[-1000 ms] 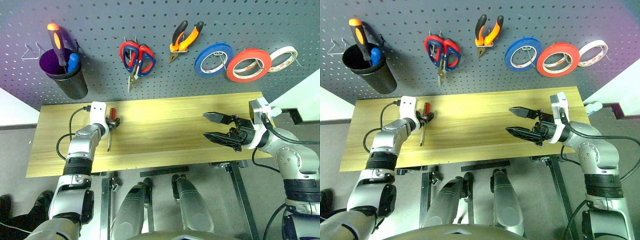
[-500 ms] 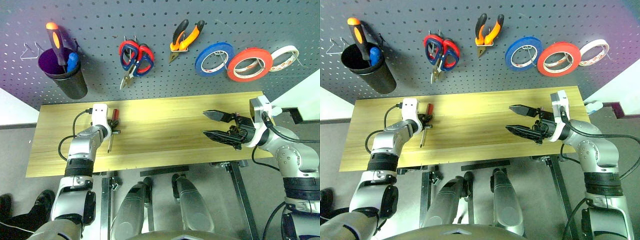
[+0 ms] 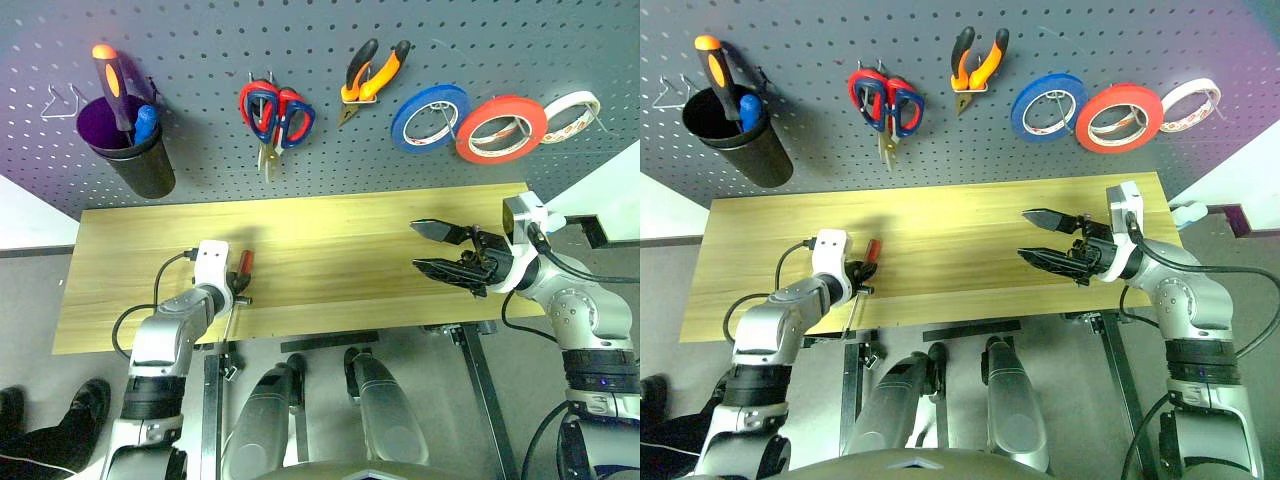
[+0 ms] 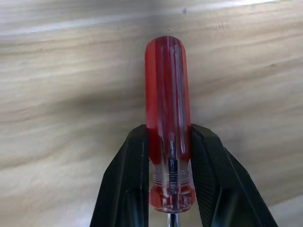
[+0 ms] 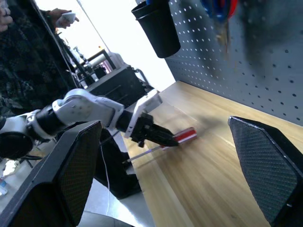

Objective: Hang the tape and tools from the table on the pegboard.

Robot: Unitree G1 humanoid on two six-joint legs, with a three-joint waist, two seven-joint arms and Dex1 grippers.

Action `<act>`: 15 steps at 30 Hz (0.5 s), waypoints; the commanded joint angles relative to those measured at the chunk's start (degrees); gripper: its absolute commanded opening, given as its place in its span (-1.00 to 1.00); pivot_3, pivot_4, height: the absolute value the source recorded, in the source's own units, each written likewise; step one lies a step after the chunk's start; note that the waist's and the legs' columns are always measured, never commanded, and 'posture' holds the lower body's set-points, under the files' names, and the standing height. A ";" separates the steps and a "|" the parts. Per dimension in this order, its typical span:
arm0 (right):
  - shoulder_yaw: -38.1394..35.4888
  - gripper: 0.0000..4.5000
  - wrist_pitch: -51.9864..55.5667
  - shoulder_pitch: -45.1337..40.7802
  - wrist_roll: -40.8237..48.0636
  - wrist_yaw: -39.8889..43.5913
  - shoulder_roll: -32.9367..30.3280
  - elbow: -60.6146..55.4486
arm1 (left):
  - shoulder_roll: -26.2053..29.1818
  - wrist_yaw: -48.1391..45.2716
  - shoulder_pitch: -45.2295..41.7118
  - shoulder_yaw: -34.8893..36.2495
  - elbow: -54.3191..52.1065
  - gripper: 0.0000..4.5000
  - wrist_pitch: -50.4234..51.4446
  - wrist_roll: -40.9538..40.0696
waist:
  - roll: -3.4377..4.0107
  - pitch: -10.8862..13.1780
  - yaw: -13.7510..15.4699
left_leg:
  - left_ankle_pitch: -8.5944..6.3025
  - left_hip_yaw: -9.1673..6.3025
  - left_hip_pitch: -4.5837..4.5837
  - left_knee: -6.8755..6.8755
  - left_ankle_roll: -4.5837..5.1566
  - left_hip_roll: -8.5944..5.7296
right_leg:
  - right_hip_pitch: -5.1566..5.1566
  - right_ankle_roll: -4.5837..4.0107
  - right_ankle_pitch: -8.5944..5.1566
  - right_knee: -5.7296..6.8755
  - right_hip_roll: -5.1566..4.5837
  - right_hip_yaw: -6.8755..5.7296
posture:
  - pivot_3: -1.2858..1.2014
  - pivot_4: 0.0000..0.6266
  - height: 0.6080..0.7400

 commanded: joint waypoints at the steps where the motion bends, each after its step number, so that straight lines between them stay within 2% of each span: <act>1: -1.79 1.00 -2.17 -0.49 0.79 2.28 0.40 1.19 | 0.66 1.19 1.30 0.06 -6.37 -0.62 -0.64 0.73 | 0.00 0.00 0.03 | 0.00 0.00 0.00 0.00 0.00 0.00 | 0.00 0.00 0.00 0.00 0.00 0.00 | -0.15 0.07 1.00; 7: 0.78 1.00 -6.35 -0.39 -3.11 4.49 0.18 3.03 | 1.83 1.27 2.68 -2.32 -11.47 -0.62 -1.92 1.84 | 0.03 -0.06 0.00 | 0.02 0.03 0.00 -0.03 -0.05 -0.02 | -0.04 0.05 0.03 0.01 0.00 -0.03 | -0.15 -0.03 1.00; 15: -1.86 1.00 -5.11 -5.27 -0.12 6.47 1.46 8.18 | 4.63 -0.68 4.17 -6.94 -17.28 -0.62 -10.40 4.75 | 0.08 -0.75 0.00 | 0.09 0.08 0.00 -0.03 -0.16 -0.05 | -0.09 0.13 0.09 0.04 0.01 -0.04 | -0.14 -0.26 1.00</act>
